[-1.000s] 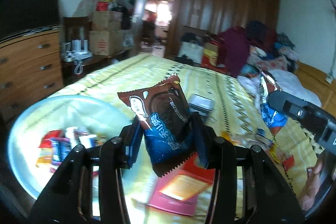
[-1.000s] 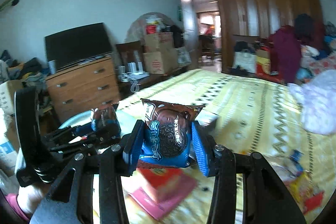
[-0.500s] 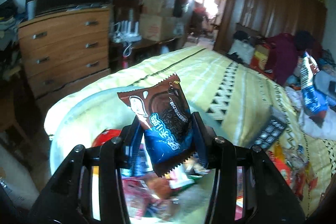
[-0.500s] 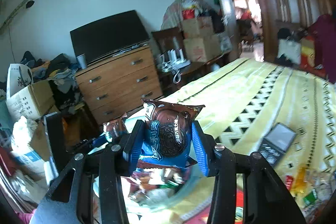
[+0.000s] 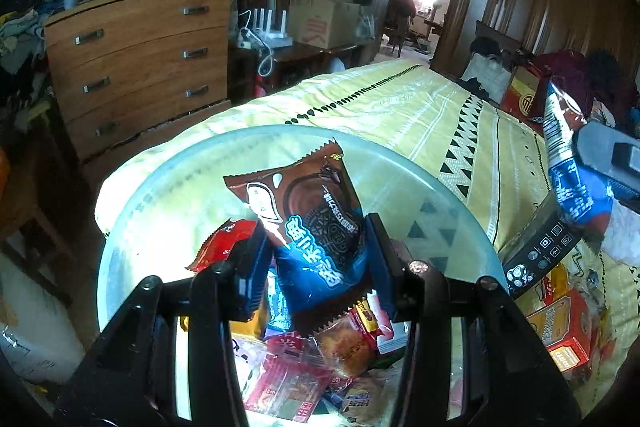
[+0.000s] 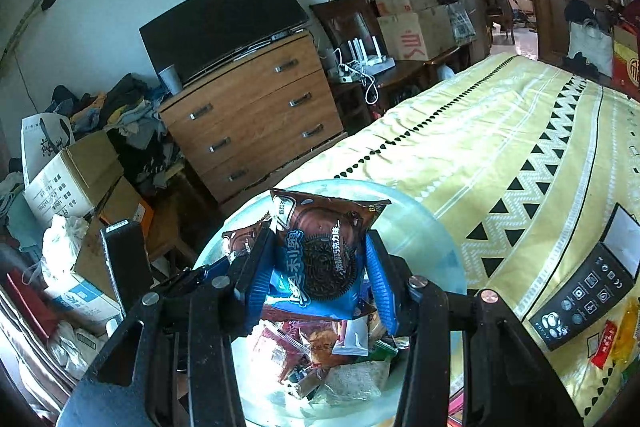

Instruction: Organize snacks

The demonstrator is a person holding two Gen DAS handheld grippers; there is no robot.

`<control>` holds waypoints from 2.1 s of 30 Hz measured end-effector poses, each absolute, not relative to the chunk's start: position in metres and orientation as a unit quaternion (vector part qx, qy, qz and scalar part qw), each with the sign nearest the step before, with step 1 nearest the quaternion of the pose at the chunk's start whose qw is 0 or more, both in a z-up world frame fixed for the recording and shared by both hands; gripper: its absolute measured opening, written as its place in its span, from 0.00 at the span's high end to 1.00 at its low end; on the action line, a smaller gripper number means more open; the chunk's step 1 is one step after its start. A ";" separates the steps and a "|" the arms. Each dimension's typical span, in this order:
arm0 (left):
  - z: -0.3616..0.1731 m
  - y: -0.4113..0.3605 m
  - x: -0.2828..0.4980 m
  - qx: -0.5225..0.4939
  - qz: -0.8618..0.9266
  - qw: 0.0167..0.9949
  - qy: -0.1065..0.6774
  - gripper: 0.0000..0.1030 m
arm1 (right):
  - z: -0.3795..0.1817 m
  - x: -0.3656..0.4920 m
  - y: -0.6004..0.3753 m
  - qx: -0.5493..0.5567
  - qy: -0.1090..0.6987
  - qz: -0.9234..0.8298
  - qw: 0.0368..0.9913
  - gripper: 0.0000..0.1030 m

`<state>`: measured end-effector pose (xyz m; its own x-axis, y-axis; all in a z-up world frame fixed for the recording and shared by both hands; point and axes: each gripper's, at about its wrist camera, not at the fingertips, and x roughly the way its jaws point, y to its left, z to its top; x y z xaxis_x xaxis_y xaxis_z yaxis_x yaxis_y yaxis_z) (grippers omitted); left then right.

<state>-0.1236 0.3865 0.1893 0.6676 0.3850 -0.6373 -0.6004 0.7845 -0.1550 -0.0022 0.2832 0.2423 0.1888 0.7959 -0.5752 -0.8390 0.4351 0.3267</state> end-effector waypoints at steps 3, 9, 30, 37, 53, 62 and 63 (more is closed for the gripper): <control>0.189 0.390 -0.124 -0.180 0.274 0.895 0.301 0.56 | 0.238 -0.001 0.283 -0.029 0.355 0.528 0.771 0.53; 0.188 0.392 -0.125 -0.184 0.272 0.895 0.302 0.56 | 0.238 -0.002 0.284 -0.030 0.356 0.528 0.770 0.53; 0.183 0.394 -0.126 -0.188 0.268 0.895 0.302 0.56 | 0.232 -0.007 0.293 -0.034 0.360 0.530 0.767 0.53; 0.184 0.395 -0.126 -0.189 0.267 0.895 0.302 0.56 | 0.230 -0.008 0.294 -0.035 0.362 0.529 0.767 0.53; 0.176 0.390 -0.126 -0.190 0.269 0.891 0.312 0.54 | 0.224 -0.011 0.300 -0.036 0.362 0.528 0.768 0.50; 0.187 0.373 -0.131 -0.163 0.292 0.893 0.301 0.22 | 0.238 -0.022 0.276 -0.052 0.333 0.516 0.788 0.33; 0.190 0.372 -0.132 -0.156 0.297 0.894 0.297 0.18 | 0.241 -0.023 0.272 -0.054 0.327 0.514 0.791 0.33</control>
